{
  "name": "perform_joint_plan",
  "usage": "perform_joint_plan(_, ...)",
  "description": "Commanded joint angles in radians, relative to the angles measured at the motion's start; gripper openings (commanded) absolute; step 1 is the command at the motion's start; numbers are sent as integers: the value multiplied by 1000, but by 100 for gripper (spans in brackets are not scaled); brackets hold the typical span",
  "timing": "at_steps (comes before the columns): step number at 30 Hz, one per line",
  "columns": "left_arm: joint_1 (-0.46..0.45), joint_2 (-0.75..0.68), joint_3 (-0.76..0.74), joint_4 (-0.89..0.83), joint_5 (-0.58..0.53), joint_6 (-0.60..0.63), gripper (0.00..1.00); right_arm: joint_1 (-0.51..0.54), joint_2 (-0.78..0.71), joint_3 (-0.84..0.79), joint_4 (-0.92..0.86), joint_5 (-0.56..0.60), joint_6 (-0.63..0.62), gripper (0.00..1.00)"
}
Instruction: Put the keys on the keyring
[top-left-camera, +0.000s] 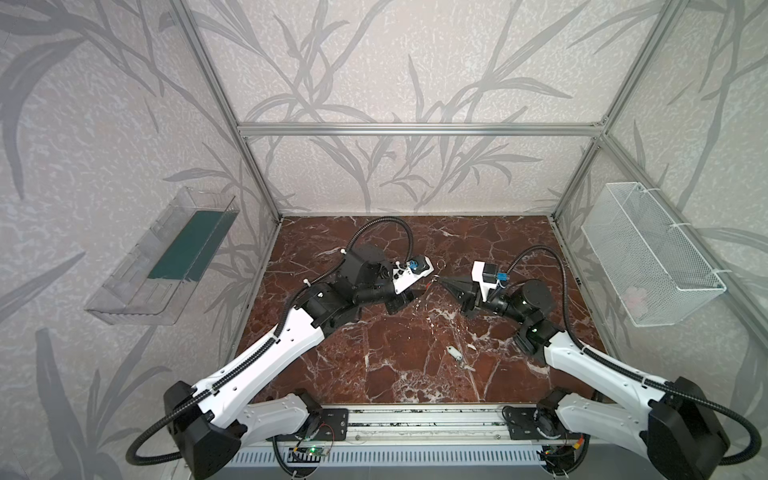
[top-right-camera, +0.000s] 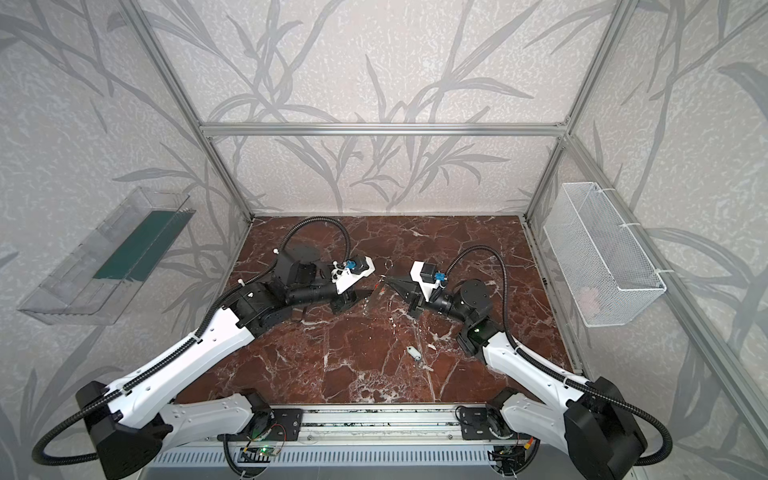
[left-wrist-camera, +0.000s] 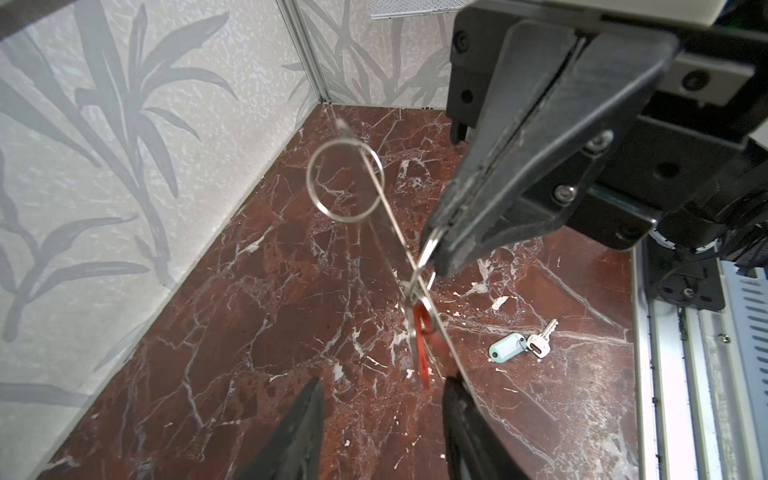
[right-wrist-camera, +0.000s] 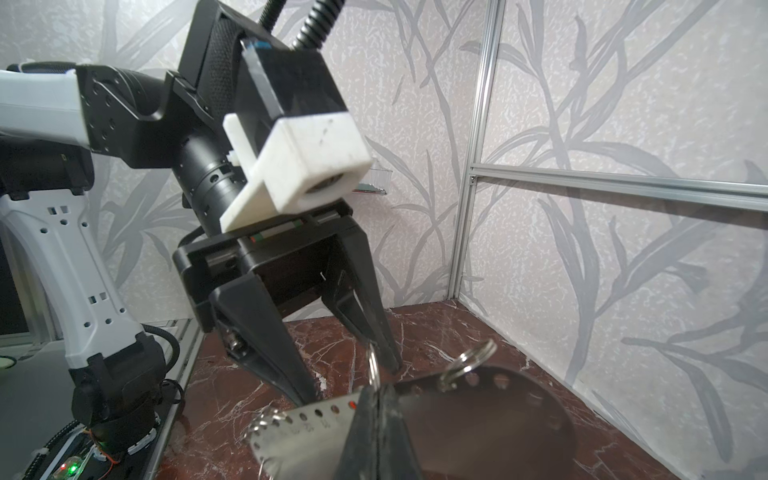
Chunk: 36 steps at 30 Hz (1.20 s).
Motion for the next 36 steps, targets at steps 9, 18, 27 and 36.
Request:
perform_joint_plan(9, -45, 36, -30, 151, 47, -101, 42, 4, 8, -22, 140, 48, 65, 0)
perform_joint_plan(18, -65, 60, -14, 169, -23, -109, 16, 4, 2, -43, 170, 87, 89, 0)
perform_joint_plan(27, -79, 73, 4, 151, -10, -82, 1, 4, 17, -49, 203, 111, 122, 0)
perform_joint_plan(36, -99, 89, 103, -4, -143, 54, 0, 4, 5, -60, 170, 103, 122, 0)
